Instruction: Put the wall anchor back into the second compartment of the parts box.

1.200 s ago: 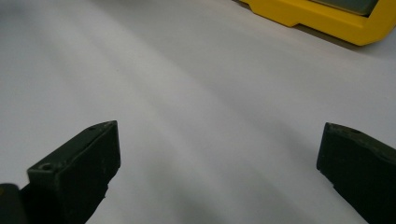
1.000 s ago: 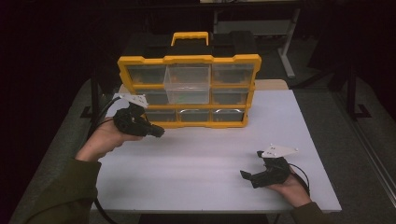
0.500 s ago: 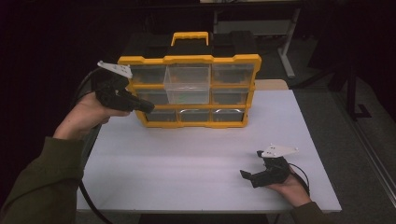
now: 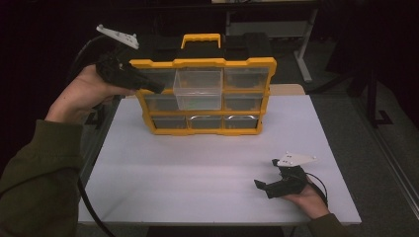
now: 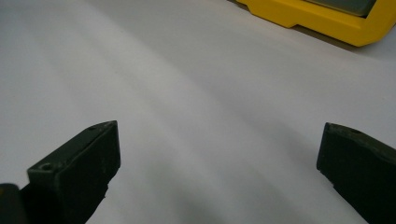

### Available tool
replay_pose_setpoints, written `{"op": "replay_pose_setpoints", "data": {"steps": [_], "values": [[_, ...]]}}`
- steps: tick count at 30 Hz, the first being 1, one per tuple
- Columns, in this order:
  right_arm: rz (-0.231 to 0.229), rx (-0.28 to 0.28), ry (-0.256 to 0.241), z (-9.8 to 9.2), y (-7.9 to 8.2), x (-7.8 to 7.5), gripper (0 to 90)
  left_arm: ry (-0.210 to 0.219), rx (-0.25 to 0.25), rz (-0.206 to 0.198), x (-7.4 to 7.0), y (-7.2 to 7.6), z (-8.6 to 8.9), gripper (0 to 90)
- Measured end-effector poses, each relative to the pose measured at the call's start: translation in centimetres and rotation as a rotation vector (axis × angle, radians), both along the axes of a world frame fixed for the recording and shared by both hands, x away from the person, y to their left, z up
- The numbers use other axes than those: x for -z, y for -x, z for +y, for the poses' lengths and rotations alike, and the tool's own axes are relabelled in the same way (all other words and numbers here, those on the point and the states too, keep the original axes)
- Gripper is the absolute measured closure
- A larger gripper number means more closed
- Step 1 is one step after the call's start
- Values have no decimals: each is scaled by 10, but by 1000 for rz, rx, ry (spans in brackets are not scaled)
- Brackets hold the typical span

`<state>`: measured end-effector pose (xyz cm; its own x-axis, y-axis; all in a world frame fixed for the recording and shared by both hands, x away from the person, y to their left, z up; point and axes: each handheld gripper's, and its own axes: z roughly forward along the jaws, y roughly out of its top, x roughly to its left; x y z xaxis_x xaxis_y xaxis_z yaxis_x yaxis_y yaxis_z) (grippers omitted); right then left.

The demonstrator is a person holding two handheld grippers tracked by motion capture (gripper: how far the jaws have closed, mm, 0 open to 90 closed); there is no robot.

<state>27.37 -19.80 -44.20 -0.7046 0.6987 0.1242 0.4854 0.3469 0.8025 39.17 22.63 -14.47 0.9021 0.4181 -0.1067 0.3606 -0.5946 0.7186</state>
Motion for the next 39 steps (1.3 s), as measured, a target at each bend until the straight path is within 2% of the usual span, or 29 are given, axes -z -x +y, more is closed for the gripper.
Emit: {"op": "replay_pose_setpoints", "data": {"steps": [3, 9, 20, 27, 29, 32, 39], "values": [[0, -2, 2, 0, 0, 0, 0, -3, 1, -9, -5, -4, -7, 850], [-1, -1, 0, 0, 0, 0, 0, -20, -3, -19, -5, -12, -23, 849], [2, 1, -3, 0, 1, -1, 0, -72, -12, -21, 7, -26, -51, 848], [2, 1, -4, -1, 2, -1, 0, -73, -13, -23, 13, -31, -60, 841], [-3, -1, -5, -1, 2, -1, 0, -75, -20, -35, 13, -31, -60, 790], [-6, 1, -5, -2, 2, -2, 0, -46, -34, -46, 10, -30, -56, 728], [-3, 2, -4, -2, 2, -1, 0, -16, -39, -49, 2, -23, -38, 573]]}}
